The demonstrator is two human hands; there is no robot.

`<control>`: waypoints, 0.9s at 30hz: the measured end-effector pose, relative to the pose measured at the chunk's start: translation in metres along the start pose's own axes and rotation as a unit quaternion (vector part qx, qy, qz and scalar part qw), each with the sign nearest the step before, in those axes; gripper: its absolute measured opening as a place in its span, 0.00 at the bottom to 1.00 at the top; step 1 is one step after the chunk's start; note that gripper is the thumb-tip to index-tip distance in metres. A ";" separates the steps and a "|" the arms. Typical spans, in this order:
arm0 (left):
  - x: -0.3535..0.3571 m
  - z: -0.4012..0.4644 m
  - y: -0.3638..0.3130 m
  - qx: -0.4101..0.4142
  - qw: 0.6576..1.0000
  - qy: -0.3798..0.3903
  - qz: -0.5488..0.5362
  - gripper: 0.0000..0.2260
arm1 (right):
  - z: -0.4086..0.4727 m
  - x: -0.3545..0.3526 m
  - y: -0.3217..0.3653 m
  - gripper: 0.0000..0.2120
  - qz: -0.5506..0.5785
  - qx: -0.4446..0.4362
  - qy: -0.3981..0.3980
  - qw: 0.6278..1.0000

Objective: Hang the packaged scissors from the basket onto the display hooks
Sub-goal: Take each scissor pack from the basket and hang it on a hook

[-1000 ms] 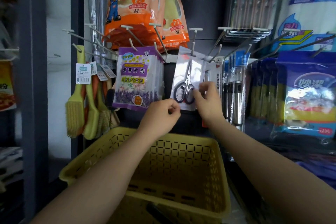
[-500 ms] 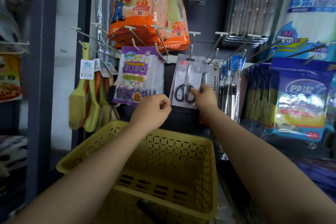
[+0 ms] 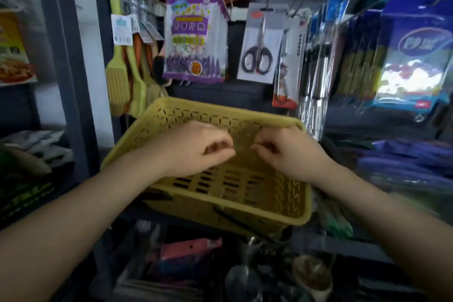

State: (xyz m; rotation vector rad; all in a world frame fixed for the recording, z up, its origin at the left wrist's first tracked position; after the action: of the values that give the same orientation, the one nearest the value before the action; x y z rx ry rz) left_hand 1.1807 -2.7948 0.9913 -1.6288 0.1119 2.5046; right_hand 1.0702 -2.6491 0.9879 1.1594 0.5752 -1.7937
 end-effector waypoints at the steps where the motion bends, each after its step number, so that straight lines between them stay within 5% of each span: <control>1: 0.005 -0.017 -0.002 0.011 0.998 0.049 0.024 0.24 | -0.006 0.001 0.006 0.09 -0.026 -0.003 -0.006 1.000; 5: 0.025 -0.070 0.004 0.048 0.983 0.145 0.105 0.40 | -0.033 0.006 0.023 0.12 -0.148 -0.017 0.007 0.989; 9: 0.042 -0.094 -0.001 0.057 0.987 0.139 0.060 0.29 | -0.052 0.014 0.038 0.15 -0.195 -0.026 0.053 0.979; 15: 0.055 -0.106 -0.008 0.036 0.992 0.110 0.049 0.21 | -0.058 0.029 0.061 0.17 -0.068 0.013 0.285 0.956; 21: 0.055 -0.107 -0.009 0.019 0.993 0.103 0.051 0.21 | -0.058 0.058 0.076 0.15 0.009 0.084 0.413 0.907; 27: 0.059 -0.110 -0.010 0.020 0.989 0.137 0.047 0.21 | -0.043 0.081 0.063 0.18 0.077 0.221 0.550 0.802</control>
State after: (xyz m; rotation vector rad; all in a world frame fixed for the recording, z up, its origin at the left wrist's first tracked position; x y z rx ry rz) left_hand 1.2588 -2.7955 0.8931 -1.9855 0.2735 2.3110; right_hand 1.1322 -2.6821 0.9020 2.5133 0.6678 -0.9597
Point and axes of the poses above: each hand's wrist, its own z-axis towards the middle knuckle, its own x-axis out of the palm, y = z × x, the point moved 2 cm from there along z, towards the middle knuckle, and after that the axes turned 5 degrees about x, right-handed, at the moved point
